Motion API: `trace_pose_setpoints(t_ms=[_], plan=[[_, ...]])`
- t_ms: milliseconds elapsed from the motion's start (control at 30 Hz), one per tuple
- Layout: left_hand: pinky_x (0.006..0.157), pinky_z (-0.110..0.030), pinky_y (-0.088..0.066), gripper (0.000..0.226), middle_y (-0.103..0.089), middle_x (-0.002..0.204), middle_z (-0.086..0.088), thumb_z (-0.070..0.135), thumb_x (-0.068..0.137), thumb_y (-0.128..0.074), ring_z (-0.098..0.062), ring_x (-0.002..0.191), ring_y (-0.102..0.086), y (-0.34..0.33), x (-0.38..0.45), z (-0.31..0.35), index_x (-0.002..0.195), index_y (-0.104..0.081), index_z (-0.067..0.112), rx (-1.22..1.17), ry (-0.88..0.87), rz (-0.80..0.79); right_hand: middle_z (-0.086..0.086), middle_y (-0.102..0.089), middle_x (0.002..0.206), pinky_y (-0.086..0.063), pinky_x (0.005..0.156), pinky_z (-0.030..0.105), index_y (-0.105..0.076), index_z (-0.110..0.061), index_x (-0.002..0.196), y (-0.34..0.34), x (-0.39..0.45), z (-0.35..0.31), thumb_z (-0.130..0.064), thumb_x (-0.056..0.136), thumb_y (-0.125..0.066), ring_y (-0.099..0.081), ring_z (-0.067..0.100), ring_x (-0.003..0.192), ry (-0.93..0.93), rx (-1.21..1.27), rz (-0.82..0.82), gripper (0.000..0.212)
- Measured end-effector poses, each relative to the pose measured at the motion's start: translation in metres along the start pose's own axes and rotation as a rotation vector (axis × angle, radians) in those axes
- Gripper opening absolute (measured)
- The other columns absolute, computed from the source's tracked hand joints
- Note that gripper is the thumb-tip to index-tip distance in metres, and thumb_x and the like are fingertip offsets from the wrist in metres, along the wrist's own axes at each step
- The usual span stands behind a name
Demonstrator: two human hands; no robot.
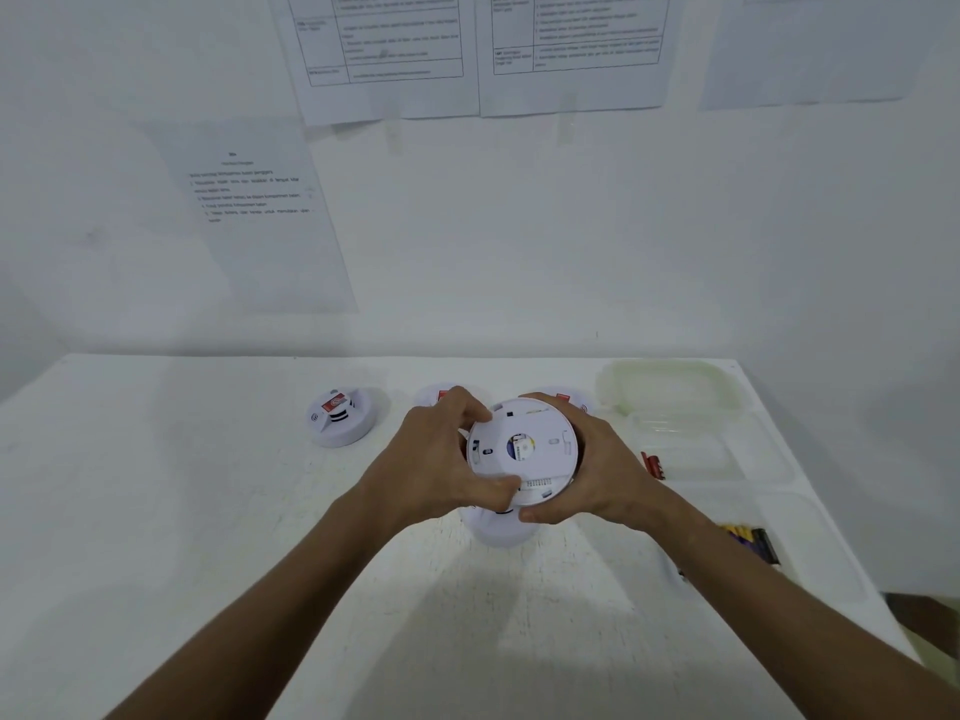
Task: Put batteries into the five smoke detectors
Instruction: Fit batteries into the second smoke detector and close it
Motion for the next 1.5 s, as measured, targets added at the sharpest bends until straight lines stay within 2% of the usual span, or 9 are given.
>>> trace_pose_setpoints(t_ms=[200, 367, 633, 767, 867, 967, 1067, 1267, 1500], plan=[[0.061, -0.024, -0.056, 0.056, -0.063, 0.091, 0.015, 0.061, 0.049, -0.08, -0.003, 0.078, -0.064, 0.002, 0.002, -0.002, 0.085, -0.047, 0.036, -0.018, 0.001, 0.004, -0.007, -0.064, 0.127, -0.053, 0.099, 0.032, -0.052, -0.019, 0.134, -0.003, 0.004, 0.003, -0.006, 0.052, -0.093, -0.058, 0.02, 0.122, -0.007, 0.004, -0.052, 0.093], [0.068, -0.027, -0.06, 0.055, -0.064, 0.104, 0.012, 0.044, 0.059, -0.088, -0.006, 0.088, -0.066, 0.0, 0.0, -0.004, 0.1, -0.053, 0.032, -0.077, -0.02, -0.045, -0.009, -0.063, 0.126, -0.052, 0.097, 0.028, -0.049, -0.015, 0.136, -0.003, 0.005, 0.008, -0.004, 0.053, -0.092, -0.058, 0.016, 0.121, -0.024, 0.024, -0.077, 0.095], [0.074, -0.025, -0.06, 0.067, -0.064, 0.11, 0.014, 0.035, 0.063, -0.089, -0.007, 0.091, -0.068, 0.001, -0.001, -0.001, 0.122, -0.058, 0.025, -0.084, -0.006, -0.083, -0.038, -0.053, 0.122, -0.047, 0.097, 0.015, -0.039, -0.031, 0.137, -0.011, 0.004, 0.012, -0.004, 0.052, -0.096, -0.051, -0.004, 0.122, -0.059, -0.03, -0.142, 0.106], [0.073, -0.024, -0.06, 0.065, -0.067, 0.101, 0.019, 0.027, 0.064, -0.089, -0.003, 0.083, -0.07, 0.002, -0.002, -0.004, 0.123, -0.063, 0.025, -0.106, 0.013, -0.104, -0.02, -0.058, 0.129, -0.05, 0.101, 0.027, -0.046, -0.029, 0.137, -0.008, 0.001, 0.013, -0.004, 0.051, -0.096, -0.053, 0.007, 0.125, -0.071, -0.02, -0.15, 0.102], [0.073, -0.028, -0.061, 0.062, -0.067, 0.11, 0.015, 0.029, 0.062, -0.09, -0.009, 0.088, -0.07, 0.002, -0.002, -0.005, 0.119, -0.065, 0.027, -0.098, 0.004, -0.107, -0.01, -0.059, 0.131, -0.053, 0.1, 0.037, -0.048, -0.026, 0.139, -0.007, 0.0, 0.013, -0.005, 0.054, -0.095, -0.055, 0.013, 0.126, -0.079, -0.017, -0.168, 0.099], [0.069, -0.017, -0.057, 0.054, -0.062, 0.105, 0.024, 0.029, 0.061, -0.09, -0.005, 0.088, -0.067, 0.004, -0.002, 0.0, 0.107, -0.063, 0.031, -0.065, -0.03, -0.071, -0.009, -0.061, 0.13, -0.055, 0.098, 0.041, -0.049, -0.026, 0.139, -0.004, -0.001, 0.014, -0.005, 0.055, -0.096, -0.057, 0.012, 0.123, -0.086, -0.024, -0.139, 0.099], [0.068, -0.011, -0.05, 0.052, -0.058, 0.108, 0.019, 0.04, 0.059, -0.089, -0.001, 0.093, -0.059, 0.003, 0.0, 0.004, 0.103, -0.065, 0.024, 0.058, -0.092, -0.034, -0.01, -0.063, 0.128, -0.056, 0.096, 0.043, -0.051, -0.03, 0.137, -0.002, -0.002, 0.014, -0.008, 0.053, -0.097, -0.058, 0.013, 0.122, -0.079, -0.027, -0.099, 0.098], [0.079, -0.031, -0.053, 0.062, -0.052, 0.109, 0.014, 0.058, 0.055, -0.073, -0.007, 0.098, -0.053, -0.004, 0.001, 0.002, 0.105, -0.061, 0.024, 0.233, -0.136, -0.048, -0.014, -0.064, 0.124, -0.057, 0.094, 0.034, -0.051, -0.036, 0.132, -0.007, -0.003, 0.014, -0.002, 0.055, -0.095, -0.059, 0.011, 0.12, -0.07, -0.04, -0.118, 0.095], [0.075, -0.034, -0.052, 0.061, -0.05, 0.103, 0.011, 0.06, 0.054, -0.068, -0.011, 0.093, -0.053, -0.004, 0.0, 0.003, 0.1, -0.059, 0.021, 0.287, -0.178, -0.031, -0.02, -0.064, 0.121, -0.056, 0.092, 0.029, -0.05, -0.034, 0.133, -0.014, -0.003, 0.014, -0.003, 0.053, -0.096, -0.059, 0.007, 0.117, -0.093, -0.025, -0.143, 0.097]])
Point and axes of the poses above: each hand's wrist, its own x-axis towards the middle knuckle, its own y-axis out of the back of the hand, z = x × y, the point moved 10 cm from there along x, towards the middle knuckle
